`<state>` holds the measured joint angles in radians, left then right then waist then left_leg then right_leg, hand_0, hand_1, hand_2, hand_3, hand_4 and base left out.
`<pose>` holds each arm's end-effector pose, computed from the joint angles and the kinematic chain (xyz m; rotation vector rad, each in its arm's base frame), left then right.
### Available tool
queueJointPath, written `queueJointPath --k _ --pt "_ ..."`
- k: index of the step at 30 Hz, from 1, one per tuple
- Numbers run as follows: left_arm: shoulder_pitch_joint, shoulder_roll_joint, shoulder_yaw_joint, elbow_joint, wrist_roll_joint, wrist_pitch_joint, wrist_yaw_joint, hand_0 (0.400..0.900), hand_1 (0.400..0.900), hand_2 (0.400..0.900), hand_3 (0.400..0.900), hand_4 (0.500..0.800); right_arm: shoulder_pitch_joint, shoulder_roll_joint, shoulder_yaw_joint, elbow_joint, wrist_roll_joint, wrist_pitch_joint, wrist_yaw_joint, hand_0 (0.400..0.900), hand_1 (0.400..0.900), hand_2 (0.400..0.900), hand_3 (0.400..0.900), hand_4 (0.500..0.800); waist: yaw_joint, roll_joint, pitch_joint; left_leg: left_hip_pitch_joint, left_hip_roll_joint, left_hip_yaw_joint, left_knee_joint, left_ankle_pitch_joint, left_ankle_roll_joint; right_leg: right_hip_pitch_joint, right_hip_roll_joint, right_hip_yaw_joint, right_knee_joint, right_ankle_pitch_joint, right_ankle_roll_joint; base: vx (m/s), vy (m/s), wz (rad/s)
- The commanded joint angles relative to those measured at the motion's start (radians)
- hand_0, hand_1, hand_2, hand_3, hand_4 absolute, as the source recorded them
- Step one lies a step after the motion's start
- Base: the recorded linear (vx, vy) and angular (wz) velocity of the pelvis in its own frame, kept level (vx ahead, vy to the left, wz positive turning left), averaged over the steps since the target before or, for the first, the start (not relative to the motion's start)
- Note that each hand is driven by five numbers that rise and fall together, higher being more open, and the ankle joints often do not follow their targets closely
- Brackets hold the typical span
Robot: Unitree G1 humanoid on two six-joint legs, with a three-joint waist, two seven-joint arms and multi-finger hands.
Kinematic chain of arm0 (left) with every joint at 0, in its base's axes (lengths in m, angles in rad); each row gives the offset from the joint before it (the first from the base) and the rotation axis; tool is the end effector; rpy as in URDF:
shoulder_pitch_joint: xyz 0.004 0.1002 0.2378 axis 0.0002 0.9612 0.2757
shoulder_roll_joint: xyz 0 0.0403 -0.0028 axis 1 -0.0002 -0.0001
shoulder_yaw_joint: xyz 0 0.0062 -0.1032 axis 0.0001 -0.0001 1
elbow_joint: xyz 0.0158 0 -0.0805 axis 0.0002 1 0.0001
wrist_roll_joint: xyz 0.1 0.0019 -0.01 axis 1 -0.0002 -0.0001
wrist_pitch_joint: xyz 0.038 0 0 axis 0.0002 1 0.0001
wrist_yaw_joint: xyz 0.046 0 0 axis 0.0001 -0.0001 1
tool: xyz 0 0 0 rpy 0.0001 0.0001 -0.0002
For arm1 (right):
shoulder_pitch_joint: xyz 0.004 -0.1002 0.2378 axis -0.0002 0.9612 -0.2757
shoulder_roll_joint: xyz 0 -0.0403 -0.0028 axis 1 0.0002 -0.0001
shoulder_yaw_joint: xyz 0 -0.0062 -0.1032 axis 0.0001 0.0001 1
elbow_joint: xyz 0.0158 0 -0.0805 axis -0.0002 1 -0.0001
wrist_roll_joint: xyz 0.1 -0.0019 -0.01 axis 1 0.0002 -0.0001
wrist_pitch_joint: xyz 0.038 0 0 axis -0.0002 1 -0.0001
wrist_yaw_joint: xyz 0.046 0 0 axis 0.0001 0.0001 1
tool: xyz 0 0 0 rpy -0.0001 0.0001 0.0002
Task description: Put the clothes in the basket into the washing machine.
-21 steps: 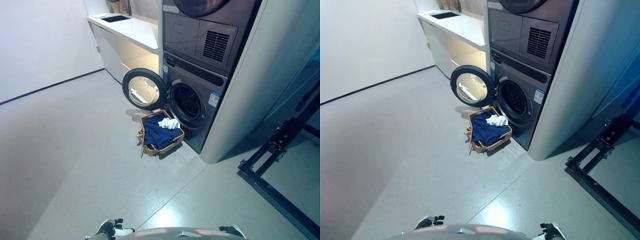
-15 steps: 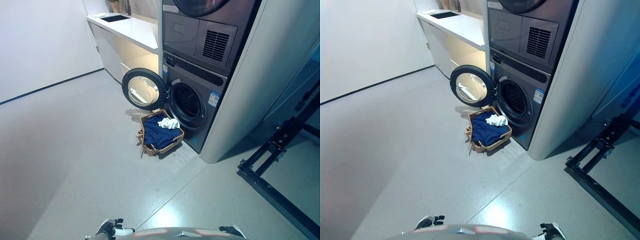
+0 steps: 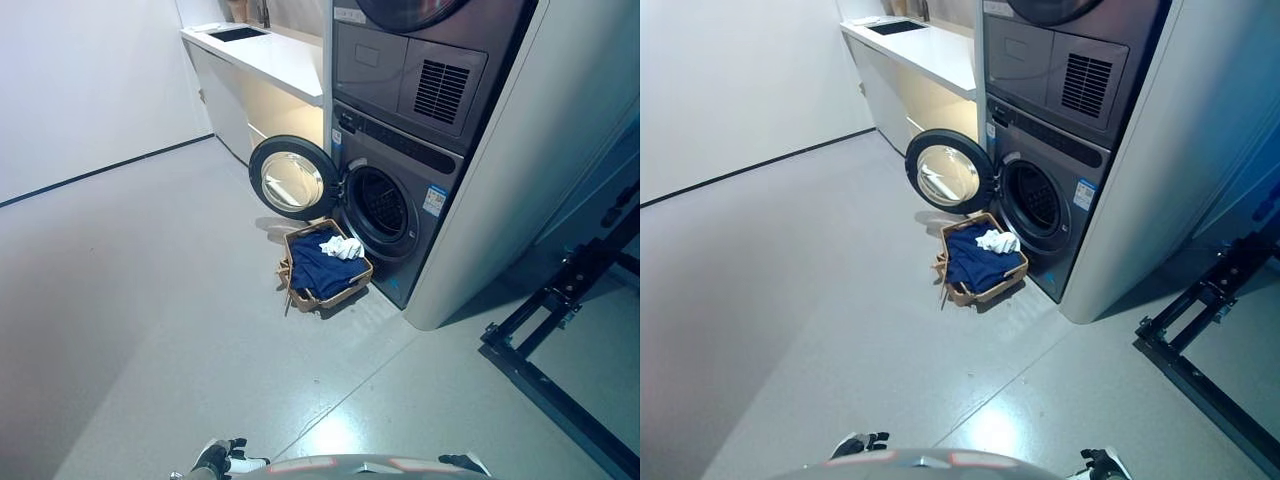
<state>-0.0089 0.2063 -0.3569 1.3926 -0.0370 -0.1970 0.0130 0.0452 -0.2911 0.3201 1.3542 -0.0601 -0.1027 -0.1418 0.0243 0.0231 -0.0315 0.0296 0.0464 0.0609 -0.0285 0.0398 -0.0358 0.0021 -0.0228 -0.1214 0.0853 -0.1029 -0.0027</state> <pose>0.0524 0.2070 -0.1226 0.3756 1.2036 -0.1516 0.0350 -0.2379 -0.1180 -0.5815 1.2849 0.0224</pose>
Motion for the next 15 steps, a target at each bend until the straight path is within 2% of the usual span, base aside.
queueJointPath --k 1,9,15 --pt "-0.038 0.015 0.036 0.017 0.020 -0.010 0.015 0.900 0.900 0.900 0.900 0.800 -0.045 0.034 0.016 0.017 -0.003 -0.016 -0.001 0.900 0.900 0.900 0.900 0.800 -0.003 -0.067 -0.009 -0.007 -0.051 -0.007 -0.059 -0.036 0.024 0.076 -0.059 0.024 -0.143 0.071 0.093 0.00 0.000 0.00" --pt "-0.045 0.023 0.043 0.013 0.019 -0.008 0.022 0.900 0.900 0.900 0.900 0.800 -0.052 0.028 0.015 0.016 -0.005 -0.013 0.003 0.900 0.900 0.900 0.900 0.800 0.001 -0.070 0.008 -0.025 -0.074 -0.016 -0.032 -0.057 0.050 0.050 -0.077 0.046 -0.113 0.069 0.102 0.02 0.064 -0.05" --pt "-0.069 0.040 0.040 -0.003 0.014 -0.013 0.042 0.900 0.900 0.900 0.900 0.800 -0.074 0.015 0.001 0.004 0.000 -0.013 -0.005 0.900 0.900 0.900 0.900 0.800 0.006 -0.061 0.028 -0.058 -0.114 -0.018 0.016 -0.086 0.088 -0.023 -0.113 0.064 0.031 0.045 0.118 0.05 0.152 -0.09"
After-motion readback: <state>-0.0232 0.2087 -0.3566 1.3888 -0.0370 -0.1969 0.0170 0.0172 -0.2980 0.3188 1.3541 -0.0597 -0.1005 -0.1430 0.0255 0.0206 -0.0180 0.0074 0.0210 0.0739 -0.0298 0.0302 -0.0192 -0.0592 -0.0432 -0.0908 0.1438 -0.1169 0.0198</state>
